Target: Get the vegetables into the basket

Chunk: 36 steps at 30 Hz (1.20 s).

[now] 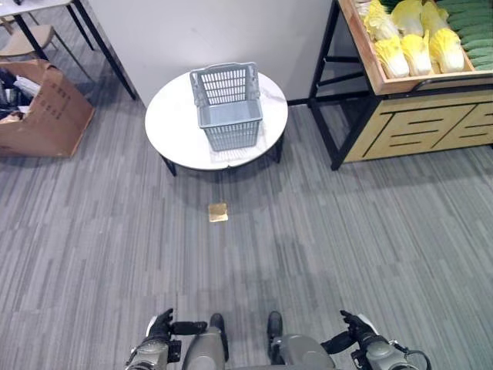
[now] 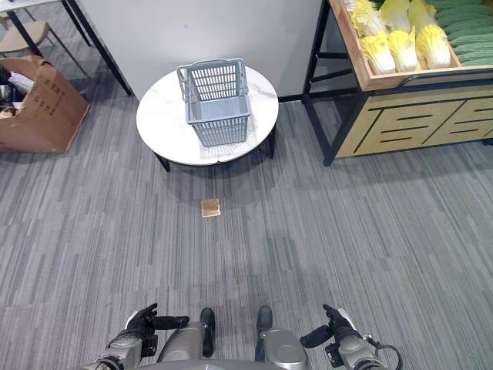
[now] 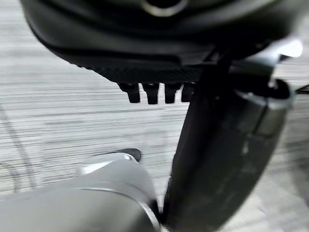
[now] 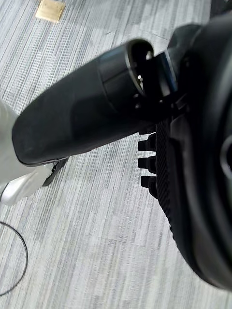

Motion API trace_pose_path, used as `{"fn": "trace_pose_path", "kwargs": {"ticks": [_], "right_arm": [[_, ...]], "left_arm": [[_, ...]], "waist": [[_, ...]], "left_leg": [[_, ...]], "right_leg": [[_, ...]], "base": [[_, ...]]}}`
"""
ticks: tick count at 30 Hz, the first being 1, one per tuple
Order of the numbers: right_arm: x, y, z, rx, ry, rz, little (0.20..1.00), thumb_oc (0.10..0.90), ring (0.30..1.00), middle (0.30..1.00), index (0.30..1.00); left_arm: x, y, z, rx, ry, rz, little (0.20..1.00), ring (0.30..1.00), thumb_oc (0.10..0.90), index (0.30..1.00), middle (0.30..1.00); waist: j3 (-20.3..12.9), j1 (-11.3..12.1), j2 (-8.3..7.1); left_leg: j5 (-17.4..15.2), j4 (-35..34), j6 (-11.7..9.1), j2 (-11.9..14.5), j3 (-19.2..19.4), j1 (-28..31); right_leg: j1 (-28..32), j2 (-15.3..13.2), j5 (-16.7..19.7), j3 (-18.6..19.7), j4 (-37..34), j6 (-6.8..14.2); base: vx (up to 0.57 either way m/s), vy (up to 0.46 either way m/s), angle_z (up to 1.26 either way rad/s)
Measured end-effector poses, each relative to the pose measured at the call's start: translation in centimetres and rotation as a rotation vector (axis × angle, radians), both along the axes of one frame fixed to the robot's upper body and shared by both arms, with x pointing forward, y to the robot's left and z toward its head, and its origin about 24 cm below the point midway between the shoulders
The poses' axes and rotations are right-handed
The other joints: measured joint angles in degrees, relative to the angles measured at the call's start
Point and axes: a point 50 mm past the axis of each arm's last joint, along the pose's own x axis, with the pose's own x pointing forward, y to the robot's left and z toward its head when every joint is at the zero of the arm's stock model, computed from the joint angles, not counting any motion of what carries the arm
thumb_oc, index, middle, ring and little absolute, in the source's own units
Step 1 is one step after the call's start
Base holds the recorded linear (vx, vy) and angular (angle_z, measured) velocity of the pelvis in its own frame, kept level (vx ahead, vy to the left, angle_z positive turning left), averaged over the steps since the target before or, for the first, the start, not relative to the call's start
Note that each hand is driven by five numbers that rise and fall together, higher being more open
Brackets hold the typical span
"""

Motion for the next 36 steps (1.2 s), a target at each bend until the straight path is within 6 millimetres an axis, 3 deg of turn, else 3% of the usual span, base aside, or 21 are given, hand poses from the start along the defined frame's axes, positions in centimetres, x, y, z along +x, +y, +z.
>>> {"fn": "trace_pose_path", "kwargs": {"ticks": [3,5,6,8,9,10,12,14,16,18,20,21,22,23,24,26,27,31,33,34,36], "right_arm": [[-0.5,0.1,-0.2,0.001,0.016,-0.003,1.0,0.9,1.0,1.0,1.0],[-1.1,-0.3,-0.3,-0.009,0.034,-0.01,1.0,0.9,1.0,1.0,1.0],[-1.7,-0.8,-0.4,-0.025,0.063,-0.021,1.0,0.9,1.0,1.0,1.0],[-2.2,-0.8,-0.5,-0.024,0.071,-0.018,1.0,0.9,1.0,1.0,1.0],[-2.3,-0.7,-0.5,-0.019,0.07,-0.016,1.0,0.9,1.0,1.0,1.0],[-2.3,-0.1,-0.7,-0.002,0.067,-0.012,1.0,0.9,1.0,1.0,1.0],[-3.0,0.8,-1.1,0.026,0.087,-0.009,1.0,0.9,1.0,1.0,1.0],[-3.5,1.4,-1.4,0.036,0.102,-0.001,1.0,0.9,1.0,1.0,1.0],[-2.7,1.7,-1.2,0.028,0.083,0.037,1.0,0.9,1.0,1.0,1.0],[-1.8,1.5,-1.0,0.016,0.068,0.05,1.0,0.9,1.0,1.0,1.0],[-1.7,0.7,-0.7,-0.008,0.065,0.056,1.0,0.9,1.0,1.0,1.0],[-1.4,0.3,-0.5,-0.017,0.053,0.059,1.0,0.9,1.0,1.0,1.0],[-1.3,0.3,-0.4,-0.018,0.044,0.063,1.0,0.9,1.0,1.0,1.0],[-0.9,0.5,-0.3,-0.01,0.026,0.07,1.0,0.9,1.0,1.0,1.0],[0.2,0.8,0.1,-0.004,-0.016,0.095,1.0,0.9,1.0,1.0,1.0],[1.8,1.2,0.7,-0.001,-0.077,0.117,1.0,0.9,1.0,1.0,1.0],[1.1,1.2,0.4,0.003,-0.055,0.106,1.0,0.9,1.0,1.0,1.0],[-1.3,2.4,-0.9,0.042,0.03,0.095,1.0,0.9,1.0,1.0,1.0],[-2.0,2.9,-1.2,0.052,0.056,0.092,1.0,0.9,1.0,1.0,1.0],[-2.4,2.7,-1.3,0.048,0.073,0.089,1.0,0.9,1.0,1.0,1.0],[-2.5,2.0,-1.2,0.028,0.083,0.089,1.0,0.9,1.0,1.0,1.0]], "left_arm": [[-0.3,0.0,-0.1,-0.002,0.008,0.01,1.0,1.0,0.9,1.0,1.0],[-0.5,0.0,-0.2,-0.002,0.007,0.01,1.0,1.0,0.9,1.0,1.0],[-0.7,-0.5,-0.4,-0.019,0.016,0.004,1.0,1.0,0.9,1.0,1.0],[-1.0,-0.7,-0.5,-0.014,0.041,-0.024,1.0,1.0,0.9,1.0,1.0],[-1.3,-0.7,-0.6,-0.012,0.052,-0.036,1.0,1.0,0.9,1.0,1.0],[-0.9,-0.6,-0.5,-0.005,0.045,-0.047,1.0,1.0,0.9,1.0,1.0],[-0.6,-0.6,-0.4,0.003,0.047,-0.071,1.0,1.0,0.9,1.0,1.0],[-1.2,-0.6,-0.6,0.009,0.078,-0.109,1.0,1.0,0.9,1.0,1.0],[-1.2,0.0,-0.5,0.026,0.079,-0.112,1.0,1.0,0.9,1.0,1.0],[-1.0,0.7,-0.3,0.046,0.081,-0.108,1.0,1.0,0.9,1.0,1.0],[-1.6,1.1,-0.4,0.052,0.098,-0.1,1.0,1.0,0.9,1.0,1.0],[-2.2,1.1,-0.6,0.049,0.111,-0.094,1.0,1.0,0.9,1.0,1.0],[-2.5,1.5,-0.6,0.057,0.119,-0.085,1.0,1.0,0.9,1.0,1.0],[-2.7,1.9,-0.5,0.066,0.125,-0.074,1.0,1.0,0.9,1.0,1.0],[-2.8,1.9,-0.6,0.058,0.126,-0.064,1.0,1.0,0.9,1.0,1.0],[-3.9,2.0,-0.9,0.053,0.17,-0.036,1.0,1.0,0.9,1.0,1.0],[-3.8,1.6,-1.0,0.039,0.177,-0.032,1.0,1.0,0.9,1.0,1.0],[-3.7,0.7,-1.1,0.012,0.139,-0.052,1.0,1.0,0.9,1.0,1.0],[-3.9,0.8,-1.1,0.011,0.147,-0.056,1.0,1.0,0.9,1.0,1.0],[-4.6,0.6,-1.4,0.003,0.169,-0.052,1.0,1.0,0.9,1.0,1.0],[-5.2,-0.4,-1.7,-0.02,0.189,-0.057,1.0,1.0,0.9,1.0,1.0]], "waist": [[-0.1,0.3,0.98],[-0.2,0.7,1.15],[-0.4,1.2,1.28],[-1.7,1.0,0.66],[-2.7,0.9,1.13],[-2.9,0.1,-0.07],[-3.6,0.2,-1.17],[-5.1,0.3,-1.27],[-5.8,0.5,-2.27],[-5.9,0.5,-2.67],[-5.3,1.2,-1.6],[-5.2,1.2,-1.02],[-4.8,1.2,-0.53],[-4.4,0.8,-1.04],[-3.5,0.2,0.25],[-1.9,-1.0,0.57],[-1.7,-1.8,0.29],[-1.7,-2.7,-0.53],[-2.6,-2.8,-2.12],[-2.7,-2.5,-1.87],[-3.6,-2.5,0.5]], "left_leg": [[3.7,-12.2,-1.0,5.5,0.5,0.3],[4.4,-12.4,-1.1,6.6,0.4,1.0],[4.6,-12.6,-0.7,5.8,1.9,3.9],[5.4,-11.9,0.5,3.5,2.4,4.4],[3.9,-12.1,2.5,2.5,3.6,5.2],[4.5,-12.7,4.3,0.6,4.4,6.0],[3.9,-11.0,5.9,-1.6,5.6,6.8],[2.0,-9.9,8.4,-2.9,7.5,7.7],[0.2,-9.5,10.0,-5.0,8.6,7.8],[-1.0,-9.4,11.8,-7.0,8.8,8.6],[-2.6,-10.5,14.3,-8.0,9.0,12.4],[-5.1,-11.1,16.6,-7.9,8.4,13.9],[-5.1,-11.4,15.9,-8.2,8.4,14.3],[-5.1,-10.4,15.9,-8.5,8.4,14.0],[-10.1,-9.2,18.0,-8.1,5.9,14.3],[-10.1,-9.8,14.5,-7.9,6.5,16.2],[-9.1,-9.4,13.1,-8.5,7.8,17.0],[-10.7,-11.5,11.9,-8.7,7.4,21.5],[-11.7,-12.1,10.3,-8.7,6.3,23.5],[-12.5,-12.0,9.1,-7.6,5.6,25.1],[-12.8,-10.0,7.6,-4.3,4.9,25.4]], "right_leg": [[0.8,2.1,1.4,-0.2,-1.3,1.6],[3.1,2.7,1.0,0.8,-2.4,1.6],[6.7,2.5,0.0,2.7,-3.5,2.5],[7.3,1.1,-0.5,3.6,-3.3,3.2],[7.4,0.2,-1.1,4.3,-2.7,3.9],[7.1,-1.6,-1.8,4.3,-1.0,4.9],[4.3,-4.4,-1.8,5.4,7.1,5.2],[0.5,-6.3,-1.8,5.7,16.7,5.3],[-5.5,-9.4,-1.5,5.2,28.1,5.8],[-9.1,-12.3,2.3,4.1,35.3,8.2],[-10.8,-14.0,5.4,3.1,41.2,9.3],[-11.9,-13.7,1.9,3.0,42.5,9.5],[-12.7,-13.3,0.4,3.0,41.4,9.8],[-14.6,-12.9,-0.9,3.5,39.7,9.5],[-18.2,-9.6,-2.0,2.9,35.6,8.5],[-19.8,-7.7,-1.6,0.1,24.1,8.1],[-20.4,-7.9,0.6,-0.5,18.2,8.6],[-20.7,-8.8,5.9,2.5,7.5,10.0],[-18.1,-9.3,6.4,3.9,3.9,10.0],[-16.8,-8.7,10.1,3.6,3.8,8.8],[-14.6,-5.7,11.6,2.1,3.7,7.1]], "base": [[0.28,0.18,-0.02],[0.53,0.416,-0.24],[0.36,0.337,-0.55],[0.15,0.197,-0.52],[0.21,0.307,-0.14],[0.19,0.293,-0.03],[0.2,0.333,0.05],[0.12,0.295,-0.06],[0.17,0.331,-0.02],[0.24,0.304,0.13],[0.17,0.167,-0.1],[0.05,0.057,-0.19],[0.24,0.208,-0.05],[0.34,0.142,-0.1],[0.35,0.142,-0.38],[0.19,-0.025,-0.22],[0.23,-0.049,0.45],[0.25,-0.076,0.64],[0.24,-0.118,0.57],[0.2,-0.14,0.33],[0.19,-0.16,0.22]]}}
